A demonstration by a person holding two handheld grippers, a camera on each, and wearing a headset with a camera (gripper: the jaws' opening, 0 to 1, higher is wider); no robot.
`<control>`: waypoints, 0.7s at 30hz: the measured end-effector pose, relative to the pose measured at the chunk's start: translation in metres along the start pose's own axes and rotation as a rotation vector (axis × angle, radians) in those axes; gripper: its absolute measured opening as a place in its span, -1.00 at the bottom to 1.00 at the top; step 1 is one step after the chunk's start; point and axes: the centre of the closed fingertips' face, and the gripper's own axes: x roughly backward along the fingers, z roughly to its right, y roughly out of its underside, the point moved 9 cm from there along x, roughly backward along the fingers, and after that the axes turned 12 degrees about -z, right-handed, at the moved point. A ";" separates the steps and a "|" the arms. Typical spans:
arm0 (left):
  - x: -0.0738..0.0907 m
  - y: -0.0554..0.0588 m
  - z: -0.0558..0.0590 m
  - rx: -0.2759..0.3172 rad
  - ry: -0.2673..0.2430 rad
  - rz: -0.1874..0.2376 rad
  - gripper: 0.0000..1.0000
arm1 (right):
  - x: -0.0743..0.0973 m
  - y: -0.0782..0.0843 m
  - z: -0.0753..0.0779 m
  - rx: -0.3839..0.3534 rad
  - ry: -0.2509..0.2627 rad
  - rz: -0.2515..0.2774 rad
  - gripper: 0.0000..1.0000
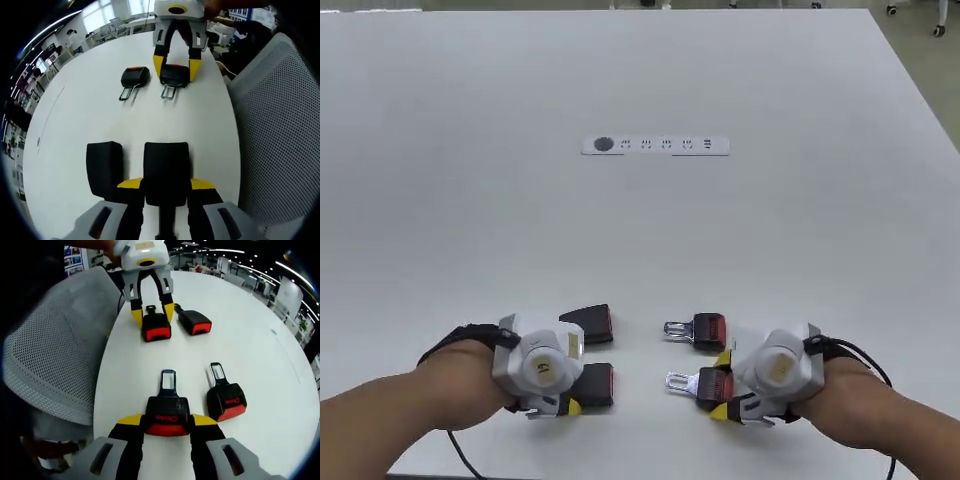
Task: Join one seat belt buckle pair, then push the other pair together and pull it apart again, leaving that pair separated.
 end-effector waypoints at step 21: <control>0.000 0.002 -0.003 0.002 0.027 0.011 -0.34 | -0.005 -0.017 -0.002 0.017 -0.013 -0.036 -0.35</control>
